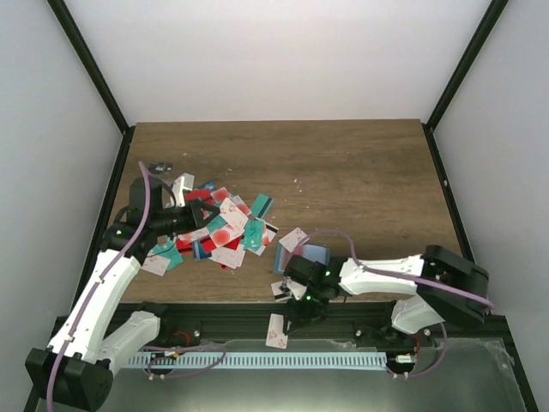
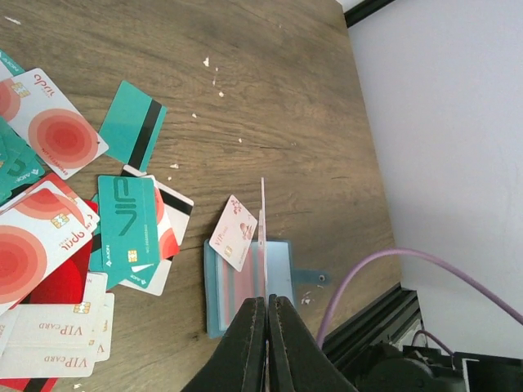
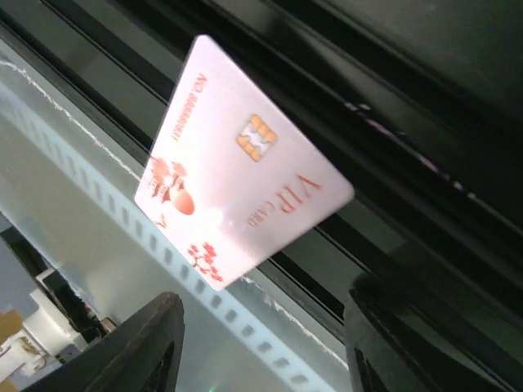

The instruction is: Put the credit cards into the card holder

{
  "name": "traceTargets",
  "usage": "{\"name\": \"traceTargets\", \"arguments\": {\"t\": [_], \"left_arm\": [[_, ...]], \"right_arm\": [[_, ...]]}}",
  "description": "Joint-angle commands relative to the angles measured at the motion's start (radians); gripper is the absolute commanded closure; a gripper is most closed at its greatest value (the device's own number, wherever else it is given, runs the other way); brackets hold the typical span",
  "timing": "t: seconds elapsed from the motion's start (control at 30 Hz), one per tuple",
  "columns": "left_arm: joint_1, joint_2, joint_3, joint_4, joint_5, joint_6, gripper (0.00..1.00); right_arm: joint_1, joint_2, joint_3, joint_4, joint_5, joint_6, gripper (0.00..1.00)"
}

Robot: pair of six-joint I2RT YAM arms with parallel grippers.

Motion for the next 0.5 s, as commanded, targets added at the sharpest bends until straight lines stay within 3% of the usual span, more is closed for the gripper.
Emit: {"name": "traceTargets", "arguments": {"t": [0.0,0.2,0.47], "left_arm": [[-0.003,-0.037,-0.008,-0.027,0.01,0.015,0.96],[-0.005,-0.063,-0.009,-0.049,0.004,0.015,0.96],[-0.006,-0.059,-0.022,-0.022,0.012,-0.004,0.96]], "right_arm": [[0.039,0.093,0.033,0.092,-0.032,0.046,0.44],[0.04,0.241,0.111,0.177,-0.068,0.004,0.47],[-0.015,0.539,0.421,0.405,-0.223,-0.096,0.48]]}}
